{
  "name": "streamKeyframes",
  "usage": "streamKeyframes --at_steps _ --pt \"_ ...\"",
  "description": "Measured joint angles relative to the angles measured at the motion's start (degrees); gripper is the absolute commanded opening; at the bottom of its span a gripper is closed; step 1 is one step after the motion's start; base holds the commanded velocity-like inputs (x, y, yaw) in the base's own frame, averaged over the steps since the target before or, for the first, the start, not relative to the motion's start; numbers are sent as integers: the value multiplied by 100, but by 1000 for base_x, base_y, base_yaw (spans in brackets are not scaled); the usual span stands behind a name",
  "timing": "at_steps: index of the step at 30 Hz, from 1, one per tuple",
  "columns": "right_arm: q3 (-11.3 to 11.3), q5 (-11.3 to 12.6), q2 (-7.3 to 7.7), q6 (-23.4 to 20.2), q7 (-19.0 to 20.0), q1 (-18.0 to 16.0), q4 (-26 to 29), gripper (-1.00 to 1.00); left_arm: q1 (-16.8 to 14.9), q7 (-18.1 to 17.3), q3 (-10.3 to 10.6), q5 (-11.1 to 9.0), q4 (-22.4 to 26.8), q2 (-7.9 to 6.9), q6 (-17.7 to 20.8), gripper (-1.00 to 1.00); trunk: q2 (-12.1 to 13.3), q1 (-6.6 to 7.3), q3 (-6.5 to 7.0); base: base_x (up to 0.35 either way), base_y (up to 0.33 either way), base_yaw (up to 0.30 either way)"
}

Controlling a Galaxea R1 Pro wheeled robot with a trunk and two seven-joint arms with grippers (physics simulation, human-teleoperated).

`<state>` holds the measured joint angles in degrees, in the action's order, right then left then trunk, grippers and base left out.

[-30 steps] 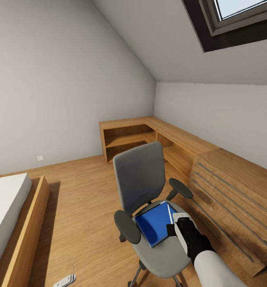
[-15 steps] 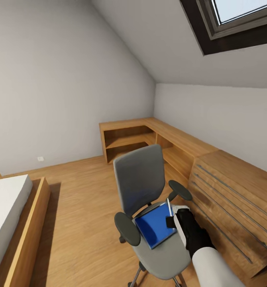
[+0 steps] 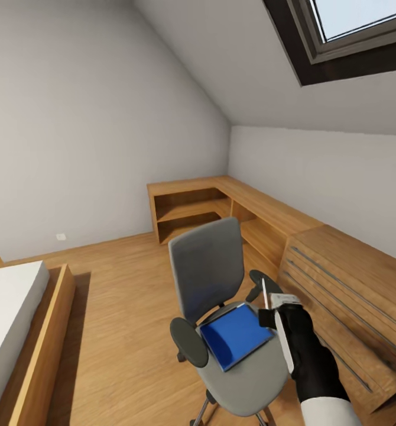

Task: In the bedroom, organize the workspace by keeping the computer under the desk, ensuring the monitor is on the desk, placing the keyboard on the desk next to the monitor, placing the mouse on the desk next to the keyboard, moving the folder from the swivel chair onto the desk next to the mouse, stacking the notebook on top of the folder with the pen on top of the notebook, and positioning the swivel chair next to the desk.

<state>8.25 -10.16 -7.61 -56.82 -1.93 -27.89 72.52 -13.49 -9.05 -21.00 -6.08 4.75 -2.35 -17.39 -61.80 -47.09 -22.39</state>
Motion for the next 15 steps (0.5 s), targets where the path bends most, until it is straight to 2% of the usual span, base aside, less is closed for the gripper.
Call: streamKeyframes --at_steps 4,6,10,15 --pt "-13 30 30 8 455 594 1079 -100 0 -3 1 0 -23 -1 -10 100 161 88 72 0 0 0" --pt "-18 34 186 5 778 856 1398 -100 0 -4 2 0 -46 -1 -16 100 241 132 108 0 0 0" --pt "-9 53 259 -44 891 923 1461 -100 0 -4 2 0 -52 -1 -18 100 402 220 180 0 0 -8" --pt "-29 72 132 -14 908 932 1468 -100 -1 -3 8 5 -55 18 -16 100 603 329 289 0 0 -170"
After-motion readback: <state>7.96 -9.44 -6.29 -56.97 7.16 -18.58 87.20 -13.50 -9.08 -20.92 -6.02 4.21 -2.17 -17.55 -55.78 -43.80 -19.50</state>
